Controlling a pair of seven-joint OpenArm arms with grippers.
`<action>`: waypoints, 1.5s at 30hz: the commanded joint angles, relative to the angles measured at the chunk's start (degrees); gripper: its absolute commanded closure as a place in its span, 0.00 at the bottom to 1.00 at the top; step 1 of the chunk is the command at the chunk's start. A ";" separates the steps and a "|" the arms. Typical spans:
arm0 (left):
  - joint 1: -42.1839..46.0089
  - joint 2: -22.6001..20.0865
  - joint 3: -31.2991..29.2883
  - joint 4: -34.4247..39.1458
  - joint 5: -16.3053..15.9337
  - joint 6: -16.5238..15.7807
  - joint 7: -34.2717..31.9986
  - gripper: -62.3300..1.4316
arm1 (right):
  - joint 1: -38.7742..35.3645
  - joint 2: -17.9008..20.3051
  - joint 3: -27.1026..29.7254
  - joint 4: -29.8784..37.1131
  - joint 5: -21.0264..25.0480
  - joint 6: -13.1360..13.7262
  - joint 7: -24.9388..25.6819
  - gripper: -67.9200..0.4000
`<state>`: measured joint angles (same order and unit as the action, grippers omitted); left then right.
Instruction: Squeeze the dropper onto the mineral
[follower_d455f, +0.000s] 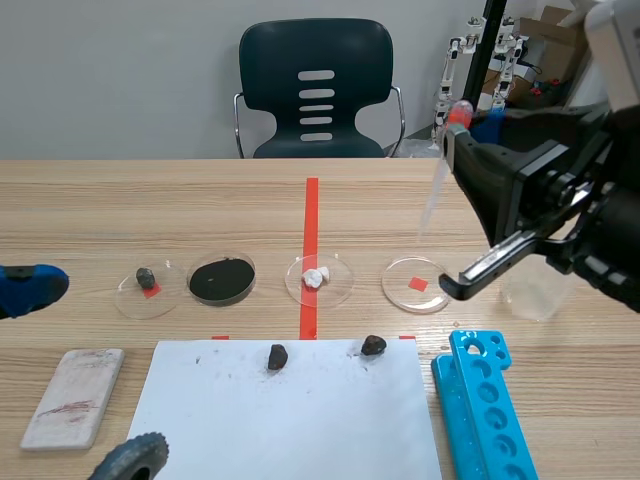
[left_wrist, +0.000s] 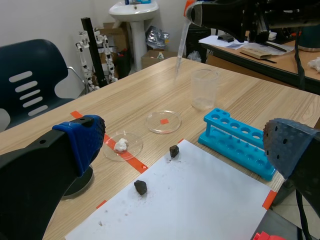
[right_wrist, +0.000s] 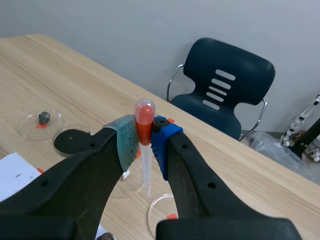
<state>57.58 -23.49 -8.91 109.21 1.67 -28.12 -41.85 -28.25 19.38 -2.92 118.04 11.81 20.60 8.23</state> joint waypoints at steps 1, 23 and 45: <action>0.33 0.44 -0.11 0.22 -0.59 0.13 -0.74 0.00 | 2.03 0.15 -0.72 -1.11 0.39 -0.15 0.42 0.88; 0.33 0.44 -0.11 0.22 -0.59 0.13 -0.74 0.00 | 23.71 0.07 -13.05 -22.93 0.44 -0.17 0.87 0.88; 0.33 0.44 -0.11 0.22 -0.59 0.13 -0.74 0.00 | 35.78 -7.08 -20.09 -42.27 0.39 -0.17 2.21 0.88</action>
<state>57.58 -23.49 -8.91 109.21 1.69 -28.12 -41.82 6.04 12.51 -22.85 75.00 11.79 20.58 8.99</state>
